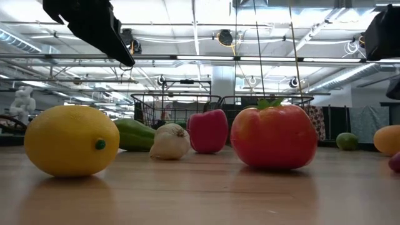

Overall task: Sort produce into baskets
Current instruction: Put the chili pepper into the left mesh basket

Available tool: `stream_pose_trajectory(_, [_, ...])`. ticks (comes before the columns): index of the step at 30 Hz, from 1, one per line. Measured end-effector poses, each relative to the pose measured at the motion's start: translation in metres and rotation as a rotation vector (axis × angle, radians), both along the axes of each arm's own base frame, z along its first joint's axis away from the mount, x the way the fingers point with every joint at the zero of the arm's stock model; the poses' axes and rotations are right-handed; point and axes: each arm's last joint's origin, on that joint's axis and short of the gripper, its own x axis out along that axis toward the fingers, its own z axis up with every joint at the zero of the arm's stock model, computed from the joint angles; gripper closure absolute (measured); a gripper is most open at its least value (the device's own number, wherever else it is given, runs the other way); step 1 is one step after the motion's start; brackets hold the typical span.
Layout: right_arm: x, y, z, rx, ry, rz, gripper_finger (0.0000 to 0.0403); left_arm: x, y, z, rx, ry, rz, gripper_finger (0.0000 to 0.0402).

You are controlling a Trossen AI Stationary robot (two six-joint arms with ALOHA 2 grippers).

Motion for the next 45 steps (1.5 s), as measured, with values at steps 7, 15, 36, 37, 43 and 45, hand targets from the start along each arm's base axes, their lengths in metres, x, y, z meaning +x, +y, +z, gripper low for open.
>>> stream_pose_trajectory(7, [0.004, 0.005, -0.005, -0.082, 0.131, 0.010, 0.0090, 0.000, 0.001, 0.000, 0.003, 0.001, 0.000, 0.0267])
stream_pose_trajectory(15, [0.005, 0.008, -0.013, -0.056, 0.188, -0.013, 0.0090, 0.000, 0.001, 0.000, 0.006, 0.001, 0.000, 0.0267])
stream_pose_trajectory(36, [0.011, 0.022, 0.045, -0.158, 0.278, 0.093, 0.0090, 0.001, 0.001, 0.001, 0.039, -0.002, -0.004, 0.0267])
stream_pose_trajectory(37, [0.006, 0.026, 0.050, -0.162, 0.295, 0.089, 0.0090, 0.001, 0.001, 0.001, 0.038, -0.002, -0.004, 0.0267])
stream_pose_trajectory(43, [-0.031, 0.050, 0.052, -0.194, 0.311, 0.063, 0.0090, 0.001, 0.001, 0.001, 0.016, -0.008, 0.007, 0.0267])
stream_pose_trajectory(45, [-0.039, 0.053, 0.050, -0.204, 0.289, 0.036, 0.0090, 0.001, 0.001, 0.001, 0.015, -0.008, 0.007, 0.0267])
